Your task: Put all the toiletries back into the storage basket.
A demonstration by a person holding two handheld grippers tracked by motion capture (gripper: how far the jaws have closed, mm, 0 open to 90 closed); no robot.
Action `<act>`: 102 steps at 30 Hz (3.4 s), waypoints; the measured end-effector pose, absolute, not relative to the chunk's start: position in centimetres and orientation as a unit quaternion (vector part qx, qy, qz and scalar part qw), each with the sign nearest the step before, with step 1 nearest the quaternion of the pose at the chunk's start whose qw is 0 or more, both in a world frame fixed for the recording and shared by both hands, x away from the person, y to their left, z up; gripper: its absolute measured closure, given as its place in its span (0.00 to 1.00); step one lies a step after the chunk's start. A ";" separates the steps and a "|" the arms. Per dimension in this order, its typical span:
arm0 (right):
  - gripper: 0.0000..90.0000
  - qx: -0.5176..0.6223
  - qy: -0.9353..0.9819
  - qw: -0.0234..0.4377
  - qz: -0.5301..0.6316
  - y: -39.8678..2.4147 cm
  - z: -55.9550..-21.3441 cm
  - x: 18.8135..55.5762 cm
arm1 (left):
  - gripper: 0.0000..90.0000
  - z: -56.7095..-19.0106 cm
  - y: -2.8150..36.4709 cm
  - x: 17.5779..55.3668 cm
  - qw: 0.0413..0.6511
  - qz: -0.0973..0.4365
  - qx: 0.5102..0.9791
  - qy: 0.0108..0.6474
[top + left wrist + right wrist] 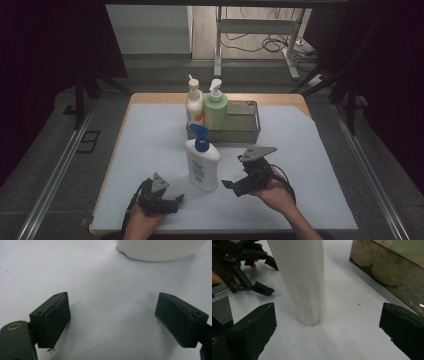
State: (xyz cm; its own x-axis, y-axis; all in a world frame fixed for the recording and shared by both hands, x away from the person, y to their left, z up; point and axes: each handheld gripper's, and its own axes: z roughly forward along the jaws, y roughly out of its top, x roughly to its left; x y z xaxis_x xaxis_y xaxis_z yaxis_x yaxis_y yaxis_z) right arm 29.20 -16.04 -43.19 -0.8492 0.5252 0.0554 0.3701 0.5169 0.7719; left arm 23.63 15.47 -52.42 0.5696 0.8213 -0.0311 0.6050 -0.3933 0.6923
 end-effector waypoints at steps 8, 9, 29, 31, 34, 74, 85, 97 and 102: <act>0.03 0.258 0.859 0.084 0.434 -14.6 -42.3 29.5 | 0.14 -52.4 15.5 23.6 0.337 0.160 0.819 0.435; 0.03 0.258 0.859 0.086 0.433 -14.3 -42.2 29.5 | 0.14 -52.4 15.5 23.6 0.337 0.160 0.819 0.435; 0.14 0.247 0.863 0.089 0.430 -10.9 -40.9 30.6 | 0.14 -52.4 15.5 23.6 0.337 0.160 0.819 0.435; 0.14 0.246 0.863 0.092 0.431 -10.6 -40.9 30.7 | 0.14 -52.4 15.5 23.6 0.337 0.160 0.819 0.435; 0.15 0.246 0.863 0.094 0.431 -10.2 -40.8 30.8 | 0.14 -52.4 15.5 23.6 0.337 0.160 0.819 0.435; 0.44 0.241 0.872 0.095 0.415 -9.4 -38.6 31.4 | 0.14 -52.4 15.5 23.6 0.337 0.160 0.819 0.435; 0.44 0.269 0.865 0.119 0.406 -12.3 -36.7 32.5 | 0.14 -52.4 15.5 23.7 0.337 0.160 0.820 0.435; 0.44 0.301 0.853 0.151 0.398 -15.3 -35.0 33.9 | 0.14 -52.4 15.5 23.7 0.337 0.160 0.819 0.435; 0.44 0.313 0.847 0.163 0.397 -16.2 -34.2 34.4 | 0.14 -52.4 15.5 23.7 0.337 0.159 0.819 0.435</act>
State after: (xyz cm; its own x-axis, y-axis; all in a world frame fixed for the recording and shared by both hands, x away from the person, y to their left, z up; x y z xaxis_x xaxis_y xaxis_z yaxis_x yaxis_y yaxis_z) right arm 34.43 -16.17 -34.25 -0.7505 0.6602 -0.0281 0.4012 0.4890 0.7745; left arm 23.66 15.49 -52.41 0.5700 0.8210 -0.0325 0.6058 -0.3932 0.6917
